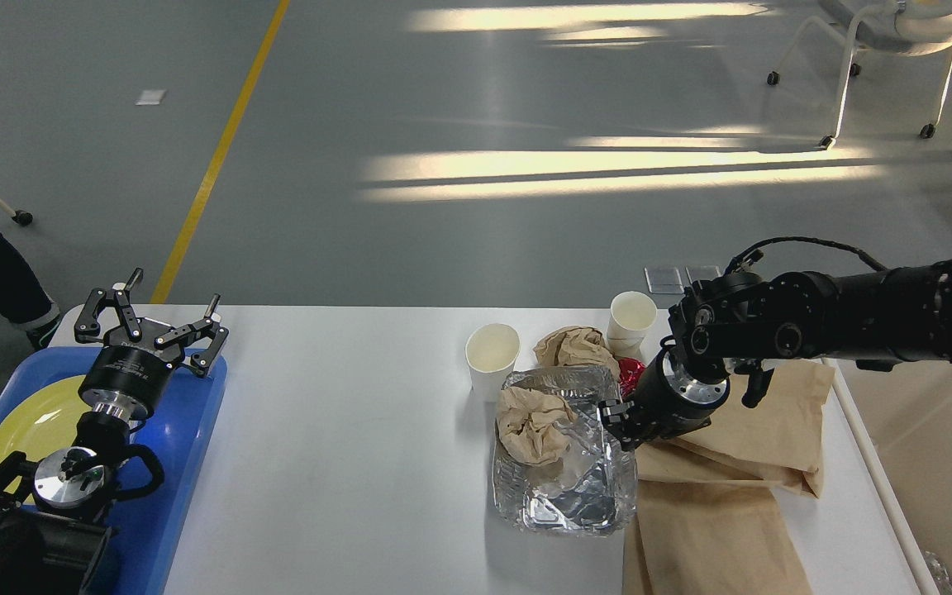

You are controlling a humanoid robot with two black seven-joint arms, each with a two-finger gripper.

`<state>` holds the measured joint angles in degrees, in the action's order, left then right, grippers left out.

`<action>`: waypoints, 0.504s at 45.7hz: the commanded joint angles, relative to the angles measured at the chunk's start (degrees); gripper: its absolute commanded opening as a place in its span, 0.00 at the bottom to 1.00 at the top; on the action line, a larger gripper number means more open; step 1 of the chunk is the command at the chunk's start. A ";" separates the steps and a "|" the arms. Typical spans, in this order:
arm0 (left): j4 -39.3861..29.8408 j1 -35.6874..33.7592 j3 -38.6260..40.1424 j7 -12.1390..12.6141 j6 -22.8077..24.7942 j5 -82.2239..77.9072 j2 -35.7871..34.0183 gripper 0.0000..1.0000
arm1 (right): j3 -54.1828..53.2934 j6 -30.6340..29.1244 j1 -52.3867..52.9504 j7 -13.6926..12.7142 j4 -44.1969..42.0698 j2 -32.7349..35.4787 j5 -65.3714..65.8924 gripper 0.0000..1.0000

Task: Tidy desktop
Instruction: 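Lift the foil tray and drop it into the white bin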

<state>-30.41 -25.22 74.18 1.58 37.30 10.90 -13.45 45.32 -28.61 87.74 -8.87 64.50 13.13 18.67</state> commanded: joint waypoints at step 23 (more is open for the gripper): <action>0.00 0.00 0.00 0.00 -0.03 0.00 0.00 0.96 | -9.63 -13.75 12.02 0.25 2.83 17.36 0.05 0.00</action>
<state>-30.41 -25.22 74.18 1.58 37.32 10.90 -13.45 40.99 -37.91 97.70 -8.61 67.92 26.25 18.73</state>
